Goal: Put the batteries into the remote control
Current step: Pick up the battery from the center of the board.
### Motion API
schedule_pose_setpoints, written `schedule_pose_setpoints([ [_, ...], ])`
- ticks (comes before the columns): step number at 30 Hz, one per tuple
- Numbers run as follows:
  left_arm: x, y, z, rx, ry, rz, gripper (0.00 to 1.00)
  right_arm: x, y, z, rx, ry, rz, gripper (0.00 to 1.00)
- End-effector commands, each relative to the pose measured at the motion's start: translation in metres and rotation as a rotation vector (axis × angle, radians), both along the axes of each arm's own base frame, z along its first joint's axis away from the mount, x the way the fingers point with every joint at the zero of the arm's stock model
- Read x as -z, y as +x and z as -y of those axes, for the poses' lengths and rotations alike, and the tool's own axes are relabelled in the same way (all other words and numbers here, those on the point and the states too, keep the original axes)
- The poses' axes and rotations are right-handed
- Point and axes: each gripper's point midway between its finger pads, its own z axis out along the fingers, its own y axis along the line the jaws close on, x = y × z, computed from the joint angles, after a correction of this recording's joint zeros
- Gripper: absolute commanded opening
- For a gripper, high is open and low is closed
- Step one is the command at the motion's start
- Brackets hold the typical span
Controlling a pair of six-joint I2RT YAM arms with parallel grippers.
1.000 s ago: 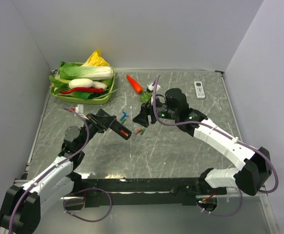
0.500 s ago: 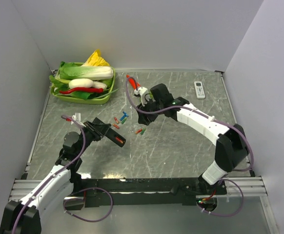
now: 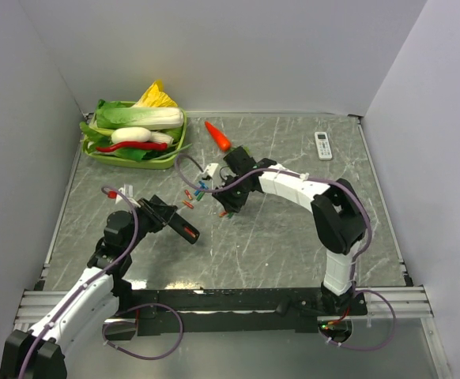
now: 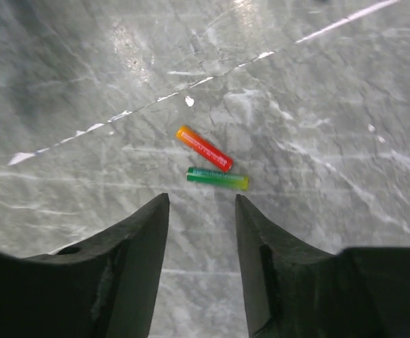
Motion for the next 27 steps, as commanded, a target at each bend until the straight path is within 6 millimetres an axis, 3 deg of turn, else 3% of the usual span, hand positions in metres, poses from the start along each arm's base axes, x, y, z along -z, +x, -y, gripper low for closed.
schedule_pose_setpoints([
  [1, -0.024, 0.009, -0.011, -0.068, 0.013, 0.040, 0.02, 0.009, 0.005, -0.007, -0.147, -0.062, 0.055, 0.46],
  [19, -0.029, 0.009, -0.007, -0.046, 0.007, 0.058, 0.02, 0.037, 0.007, -0.027, -0.229, -0.116, 0.052, 0.42],
  [27, -0.030, 0.009, -0.007, -0.044, 0.008, 0.064, 0.02, 0.054, 0.005, -0.024, -0.224, -0.156, 0.028, 0.40],
])
